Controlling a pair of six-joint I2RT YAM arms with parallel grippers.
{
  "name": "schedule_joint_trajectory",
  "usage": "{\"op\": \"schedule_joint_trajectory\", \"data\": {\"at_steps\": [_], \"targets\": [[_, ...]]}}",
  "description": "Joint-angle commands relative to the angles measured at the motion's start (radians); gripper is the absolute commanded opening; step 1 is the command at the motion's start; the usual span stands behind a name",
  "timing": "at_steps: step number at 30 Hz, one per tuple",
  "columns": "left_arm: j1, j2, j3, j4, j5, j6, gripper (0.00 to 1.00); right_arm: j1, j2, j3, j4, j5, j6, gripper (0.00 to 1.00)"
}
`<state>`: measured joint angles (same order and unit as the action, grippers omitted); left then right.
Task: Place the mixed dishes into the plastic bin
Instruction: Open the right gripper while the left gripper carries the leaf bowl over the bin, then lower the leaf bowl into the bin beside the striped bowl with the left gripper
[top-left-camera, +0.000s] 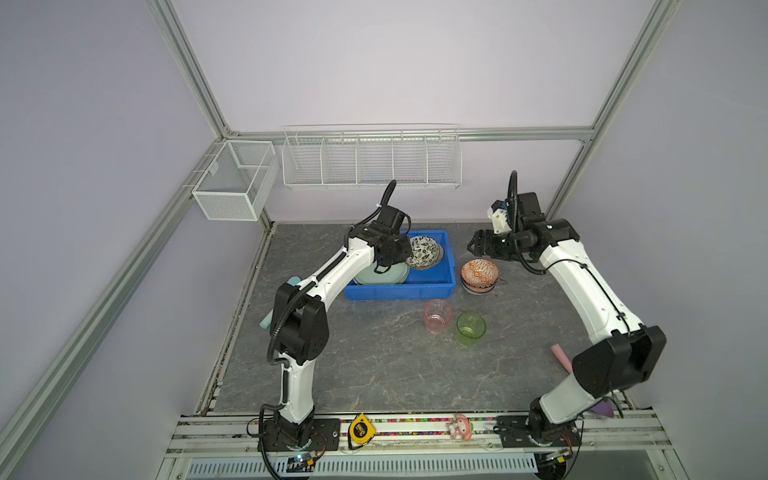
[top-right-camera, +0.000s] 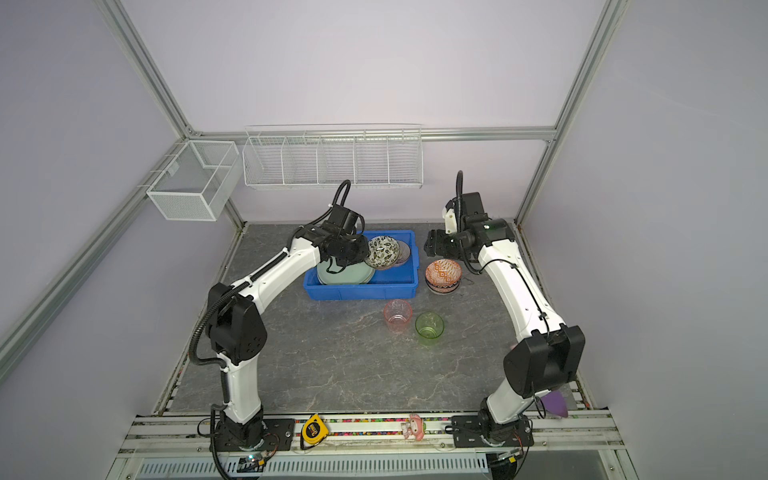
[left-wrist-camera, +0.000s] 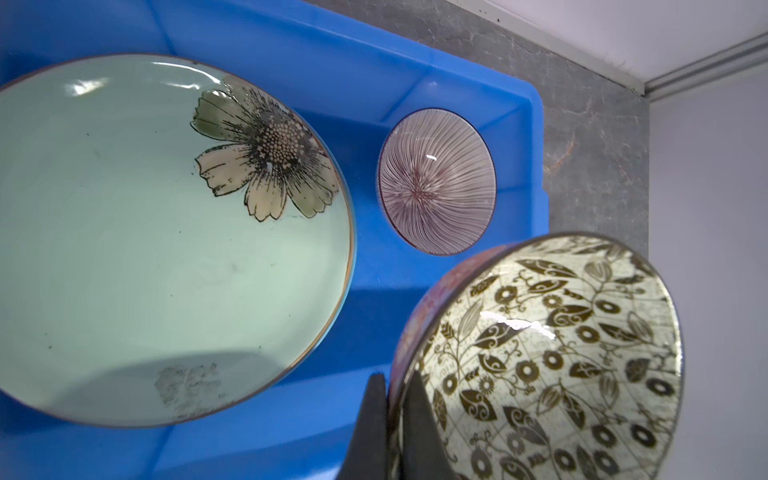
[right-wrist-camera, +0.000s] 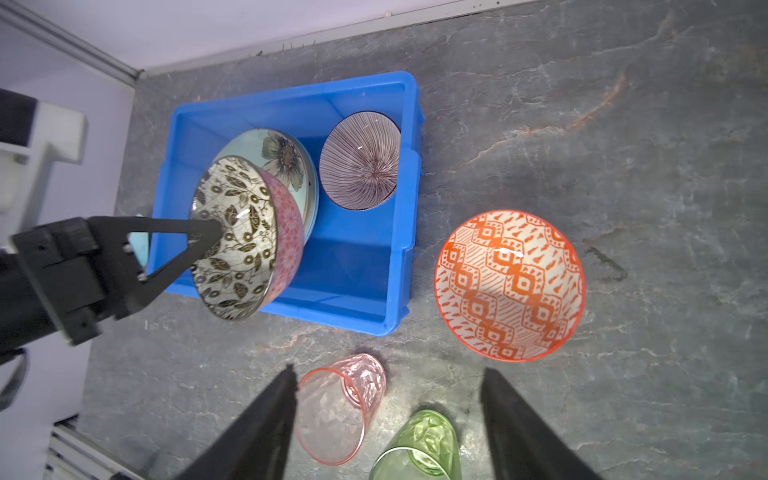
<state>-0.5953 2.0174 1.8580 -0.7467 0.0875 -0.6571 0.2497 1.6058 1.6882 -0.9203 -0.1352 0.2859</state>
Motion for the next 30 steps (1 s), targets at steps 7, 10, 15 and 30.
{"op": "schedule_joint_trajectory", "data": {"at_steps": [7,10,15,30], "targets": [[-0.003,0.144,0.156,0.156,-0.032,-0.152,0.0,-0.038,-0.074,-0.099,0.025,-0.025,-0.026,0.91],[-0.006,0.186,0.189,0.187,-0.038,-0.174,0.0,-0.067,-0.082,-0.122,0.029,-0.042,-0.033,0.91],[-0.009,0.261,0.269,0.171,-0.077,-0.153,0.0,-0.1,-0.083,-0.155,0.037,-0.066,-0.038,0.91],[-0.026,0.414,0.477,0.014,-0.132,-0.088,0.0,-0.171,-0.078,-0.217,0.081,-0.133,-0.05,0.91]]}}
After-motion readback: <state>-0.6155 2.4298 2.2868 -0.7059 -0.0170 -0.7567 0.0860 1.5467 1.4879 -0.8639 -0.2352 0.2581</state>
